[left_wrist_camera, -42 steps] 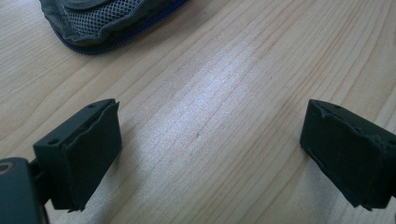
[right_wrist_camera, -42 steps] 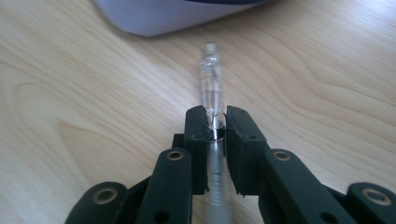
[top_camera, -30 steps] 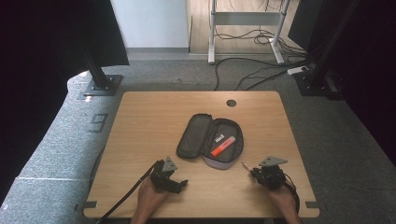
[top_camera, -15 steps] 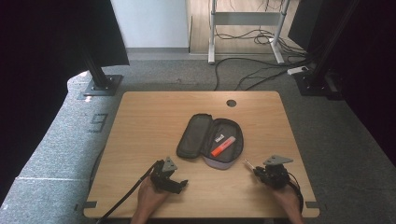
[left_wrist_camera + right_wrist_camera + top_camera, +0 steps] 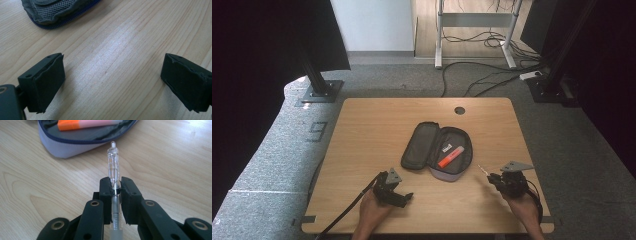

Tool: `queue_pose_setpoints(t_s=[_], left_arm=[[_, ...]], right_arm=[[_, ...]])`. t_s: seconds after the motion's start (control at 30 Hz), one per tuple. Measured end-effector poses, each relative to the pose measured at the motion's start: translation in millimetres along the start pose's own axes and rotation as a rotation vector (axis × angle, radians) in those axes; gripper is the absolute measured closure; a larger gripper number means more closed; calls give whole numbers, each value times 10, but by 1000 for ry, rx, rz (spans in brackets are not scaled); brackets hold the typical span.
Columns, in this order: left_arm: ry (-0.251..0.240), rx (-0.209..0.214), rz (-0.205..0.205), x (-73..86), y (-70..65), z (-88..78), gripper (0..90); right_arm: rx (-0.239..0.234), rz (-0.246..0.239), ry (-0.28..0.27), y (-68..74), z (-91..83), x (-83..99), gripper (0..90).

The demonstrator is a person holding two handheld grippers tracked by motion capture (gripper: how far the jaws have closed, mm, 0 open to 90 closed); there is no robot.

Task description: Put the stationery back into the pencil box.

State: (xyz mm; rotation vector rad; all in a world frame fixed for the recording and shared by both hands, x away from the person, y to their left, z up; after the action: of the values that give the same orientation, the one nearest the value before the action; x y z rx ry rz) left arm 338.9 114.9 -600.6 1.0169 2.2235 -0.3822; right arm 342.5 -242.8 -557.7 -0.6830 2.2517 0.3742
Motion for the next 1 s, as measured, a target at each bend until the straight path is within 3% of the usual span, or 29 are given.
queue_pose_setpoints(t_s=[0.5,1.0], left_arm=[[0,0,0,0,0,0,49],[1,1,1,1,0,-1,49]], right_arm=[[0,-20,-21,-52,-59,-273,788],[-6,-49,-40,-24,69,-597,788]])
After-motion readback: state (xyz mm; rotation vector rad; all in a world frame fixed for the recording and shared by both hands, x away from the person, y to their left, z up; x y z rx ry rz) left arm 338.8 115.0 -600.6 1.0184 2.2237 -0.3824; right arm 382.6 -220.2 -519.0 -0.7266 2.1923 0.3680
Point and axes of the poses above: each handheld gripper's, and its own axes: z roughly forward along the jaws, x roughly out of its underside, y roughly to its left, the point moved 7 cm from there along z, roughly forward along the jaws, and after that the axes turned 1 degree about -x, right-handed, at the moved point
